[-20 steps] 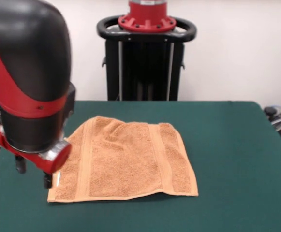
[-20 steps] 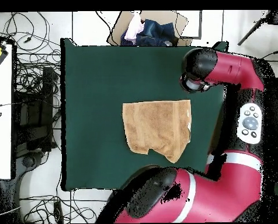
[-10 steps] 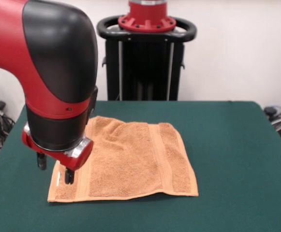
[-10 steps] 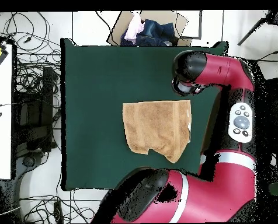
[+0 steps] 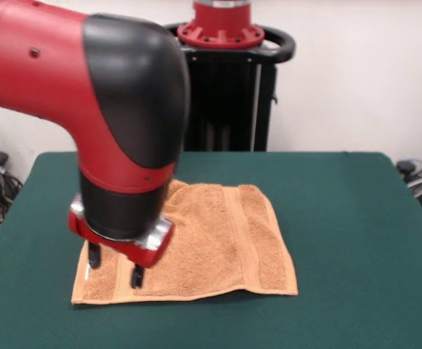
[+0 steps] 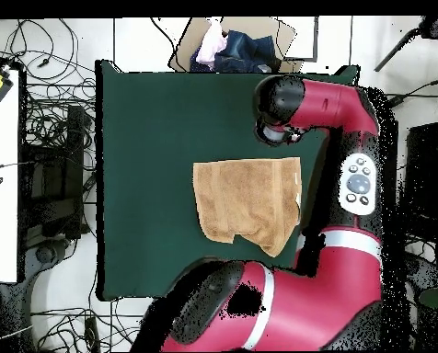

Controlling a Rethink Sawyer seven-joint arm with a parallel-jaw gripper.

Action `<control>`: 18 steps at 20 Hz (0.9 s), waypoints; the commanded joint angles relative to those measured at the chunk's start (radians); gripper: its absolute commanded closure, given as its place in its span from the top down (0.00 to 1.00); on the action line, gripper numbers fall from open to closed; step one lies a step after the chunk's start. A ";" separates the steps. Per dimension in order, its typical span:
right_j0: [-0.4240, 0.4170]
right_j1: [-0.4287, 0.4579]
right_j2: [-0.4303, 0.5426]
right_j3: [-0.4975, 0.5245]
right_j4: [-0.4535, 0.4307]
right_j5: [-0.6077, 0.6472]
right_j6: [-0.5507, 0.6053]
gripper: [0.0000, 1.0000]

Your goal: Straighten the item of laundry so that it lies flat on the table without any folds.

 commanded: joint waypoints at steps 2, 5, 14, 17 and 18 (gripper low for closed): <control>0.086 0.090 0.022 -0.029 0.045 0.082 0.197 1.00; 0.106 0.121 0.013 -0.082 0.055 0.127 0.218 1.00; 0.159 0.153 -0.026 -0.062 0.070 0.140 0.256 1.00; 0.183 0.161 -0.024 -0.052 0.079 0.143 0.259 1.00; 0.191 0.165 -0.024 -0.052 0.083 0.141 0.266 1.00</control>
